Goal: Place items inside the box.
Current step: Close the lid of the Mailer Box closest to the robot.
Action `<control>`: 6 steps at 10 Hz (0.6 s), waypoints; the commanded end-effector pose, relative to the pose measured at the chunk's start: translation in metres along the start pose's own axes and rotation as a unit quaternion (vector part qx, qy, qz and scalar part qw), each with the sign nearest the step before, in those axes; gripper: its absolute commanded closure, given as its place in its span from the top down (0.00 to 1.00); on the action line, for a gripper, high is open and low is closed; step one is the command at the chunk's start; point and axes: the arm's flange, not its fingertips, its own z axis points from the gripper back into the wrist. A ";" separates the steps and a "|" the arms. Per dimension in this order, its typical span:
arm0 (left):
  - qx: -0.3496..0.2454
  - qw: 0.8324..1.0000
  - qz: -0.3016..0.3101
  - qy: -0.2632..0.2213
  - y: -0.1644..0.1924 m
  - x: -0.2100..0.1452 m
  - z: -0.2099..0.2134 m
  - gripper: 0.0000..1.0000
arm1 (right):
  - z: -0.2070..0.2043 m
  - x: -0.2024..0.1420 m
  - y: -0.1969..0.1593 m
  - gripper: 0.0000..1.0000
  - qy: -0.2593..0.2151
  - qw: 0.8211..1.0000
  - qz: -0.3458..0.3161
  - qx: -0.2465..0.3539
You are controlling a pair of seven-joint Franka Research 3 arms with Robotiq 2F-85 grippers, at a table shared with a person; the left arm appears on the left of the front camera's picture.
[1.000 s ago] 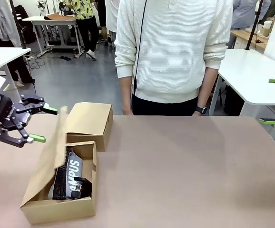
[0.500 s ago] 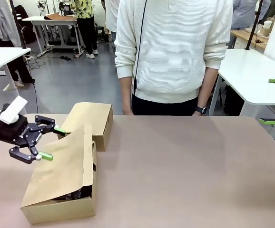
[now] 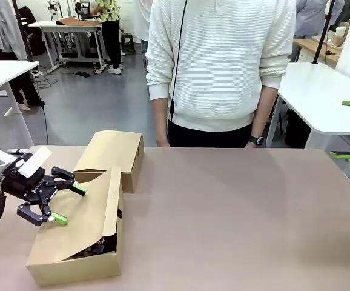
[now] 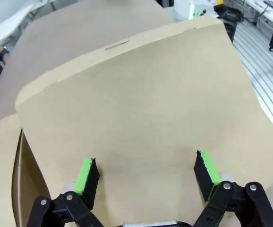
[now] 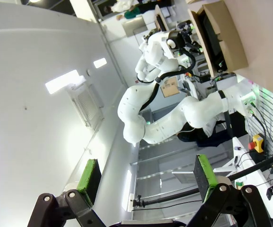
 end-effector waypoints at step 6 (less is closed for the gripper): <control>-0.014 0.992 0.026 -0.120 -0.090 0.061 0.070 1.00 | 0.002 -0.003 0.001 1.00 0.004 1.000 0.002 0.001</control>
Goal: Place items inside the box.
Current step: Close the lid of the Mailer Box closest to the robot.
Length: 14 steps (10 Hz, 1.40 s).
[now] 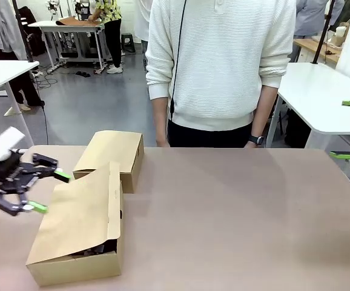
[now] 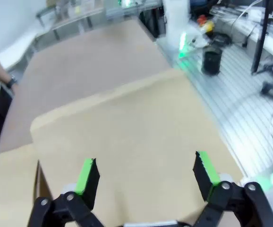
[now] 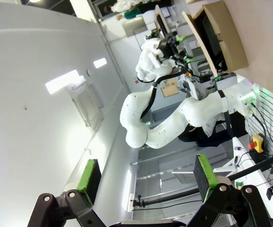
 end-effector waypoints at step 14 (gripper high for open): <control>0.103 0.866 0.464 -0.154 -0.073 0.000 0.106 1.00 | 0.002 -0.003 0.001 1.00 0.004 1.000 0.002 0.001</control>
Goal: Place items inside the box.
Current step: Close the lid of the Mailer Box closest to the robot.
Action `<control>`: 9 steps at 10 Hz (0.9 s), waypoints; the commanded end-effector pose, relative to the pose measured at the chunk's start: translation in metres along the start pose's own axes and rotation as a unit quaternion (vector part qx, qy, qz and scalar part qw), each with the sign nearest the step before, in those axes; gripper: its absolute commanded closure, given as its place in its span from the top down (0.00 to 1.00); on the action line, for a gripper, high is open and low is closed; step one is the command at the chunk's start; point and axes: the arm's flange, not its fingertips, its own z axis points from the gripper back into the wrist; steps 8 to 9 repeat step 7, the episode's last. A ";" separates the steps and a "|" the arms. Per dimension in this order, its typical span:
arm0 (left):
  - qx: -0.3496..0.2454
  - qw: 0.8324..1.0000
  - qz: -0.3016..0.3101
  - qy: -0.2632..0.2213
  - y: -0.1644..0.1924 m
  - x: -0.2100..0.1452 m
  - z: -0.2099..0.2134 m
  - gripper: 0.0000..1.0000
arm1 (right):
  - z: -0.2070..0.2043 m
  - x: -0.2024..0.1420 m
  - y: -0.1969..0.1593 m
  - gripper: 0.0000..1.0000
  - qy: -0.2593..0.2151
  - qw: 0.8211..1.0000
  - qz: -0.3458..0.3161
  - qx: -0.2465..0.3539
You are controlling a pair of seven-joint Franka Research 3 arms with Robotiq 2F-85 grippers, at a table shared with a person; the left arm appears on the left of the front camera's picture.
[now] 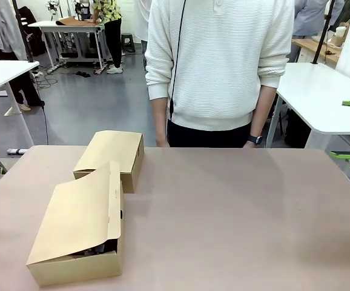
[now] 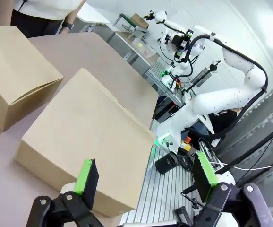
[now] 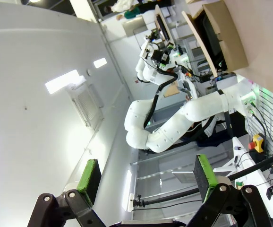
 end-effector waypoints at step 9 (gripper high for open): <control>-0.006 1.000 -0.005 -0.001 0.000 -0.006 0.001 1.00 | 0.002 -0.003 0.001 1.00 0.003 1.000 0.002 0.001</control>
